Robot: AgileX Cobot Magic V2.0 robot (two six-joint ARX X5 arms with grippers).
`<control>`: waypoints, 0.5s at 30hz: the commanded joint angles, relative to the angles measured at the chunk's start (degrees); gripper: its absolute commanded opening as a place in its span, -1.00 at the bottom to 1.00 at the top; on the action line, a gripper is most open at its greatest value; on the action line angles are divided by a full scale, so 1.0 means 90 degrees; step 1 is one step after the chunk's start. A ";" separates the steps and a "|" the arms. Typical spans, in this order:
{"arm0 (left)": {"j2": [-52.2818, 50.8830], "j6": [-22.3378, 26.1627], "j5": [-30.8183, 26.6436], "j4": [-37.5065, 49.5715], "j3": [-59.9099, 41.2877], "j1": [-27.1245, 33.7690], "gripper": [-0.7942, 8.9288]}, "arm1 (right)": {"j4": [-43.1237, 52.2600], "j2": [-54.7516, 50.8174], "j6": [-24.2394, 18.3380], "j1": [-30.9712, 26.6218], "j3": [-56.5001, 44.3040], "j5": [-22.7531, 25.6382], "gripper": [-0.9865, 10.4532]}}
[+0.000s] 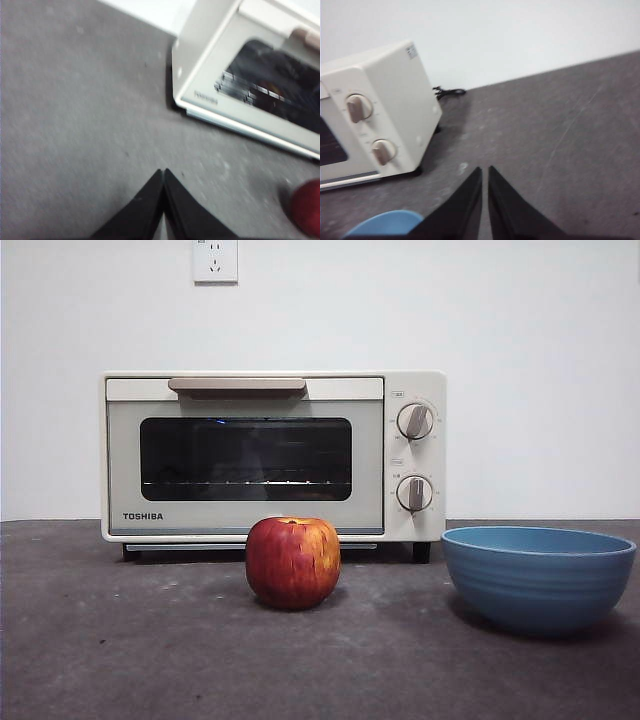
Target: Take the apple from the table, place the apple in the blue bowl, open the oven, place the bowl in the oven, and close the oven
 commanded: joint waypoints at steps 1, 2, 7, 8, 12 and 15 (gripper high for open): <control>0.0182 -0.0104 0.0216 -0.0053 0.0415 0.0012 -0.82 | -0.0216 0.0248 0.0265 0.0024 0.0449 -0.0304 -0.82; 0.0270 -0.0104 0.0321 -0.0090 0.0525 0.0012 -0.82 | -0.0277 0.0362 0.0265 0.0024 0.0583 -0.0442 -0.82; 0.0998 -0.0090 0.0991 -0.0243 0.1175 0.0012 -0.82 | -0.0860 0.1263 0.0107 0.0024 0.1503 -0.1217 -0.82; 0.1158 -0.0066 0.1139 -0.0253 0.1292 0.0012 -0.82 | -0.0988 0.1455 -0.0002 0.0027 0.1683 -0.1372 -0.82; 0.1882 0.0296 0.1688 -0.0651 0.1977 0.0010 -0.82 | -0.1583 0.2361 -0.0466 0.0070 0.2533 -0.2244 -0.82; 0.2368 0.0797 0.1882 -0.1268 0.2620 -0.0036 -0.82 | -0.2067 0.2975 -0.0855 0.0202 0.3160 -0.2803 -0.82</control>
